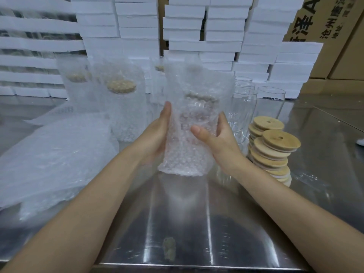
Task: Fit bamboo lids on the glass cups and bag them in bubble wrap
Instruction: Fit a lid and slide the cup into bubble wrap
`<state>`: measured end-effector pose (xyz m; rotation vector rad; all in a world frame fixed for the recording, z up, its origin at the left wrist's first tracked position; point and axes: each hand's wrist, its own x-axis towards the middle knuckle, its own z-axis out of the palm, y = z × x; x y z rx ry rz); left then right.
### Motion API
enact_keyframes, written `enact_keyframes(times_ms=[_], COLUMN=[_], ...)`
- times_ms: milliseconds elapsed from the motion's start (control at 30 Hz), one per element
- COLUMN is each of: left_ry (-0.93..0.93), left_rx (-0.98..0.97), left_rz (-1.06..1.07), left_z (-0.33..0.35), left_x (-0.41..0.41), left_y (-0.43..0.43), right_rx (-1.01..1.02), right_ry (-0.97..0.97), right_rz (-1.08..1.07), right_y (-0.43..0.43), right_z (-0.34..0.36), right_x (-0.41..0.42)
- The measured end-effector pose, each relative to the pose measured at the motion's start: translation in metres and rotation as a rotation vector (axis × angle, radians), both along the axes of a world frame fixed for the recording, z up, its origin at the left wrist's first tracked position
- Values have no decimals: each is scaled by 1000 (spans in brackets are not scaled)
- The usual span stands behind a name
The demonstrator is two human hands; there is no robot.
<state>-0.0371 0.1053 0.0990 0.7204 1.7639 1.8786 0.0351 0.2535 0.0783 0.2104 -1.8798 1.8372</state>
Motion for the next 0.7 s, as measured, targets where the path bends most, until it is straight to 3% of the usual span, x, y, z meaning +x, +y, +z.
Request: enact_keyframes(times_ms=[233,433,600,700], left_ry=[106,194,610,718], left_rx=[-544,-479,-651,-665], left_rz=[-55,148,505,581], left_z=[-13,-23,-32,-41], left_x=[1,0,-13,-18], left_y=[-6,2,11,12], right_rx=[-36,78,163,146], right_ry=[-3,-112,-128,-102], right_rz=[-71,60,53,20], right_y=[6,6,11,8], right_z=[1,13,10,9], right_x=[1,5,4,6])
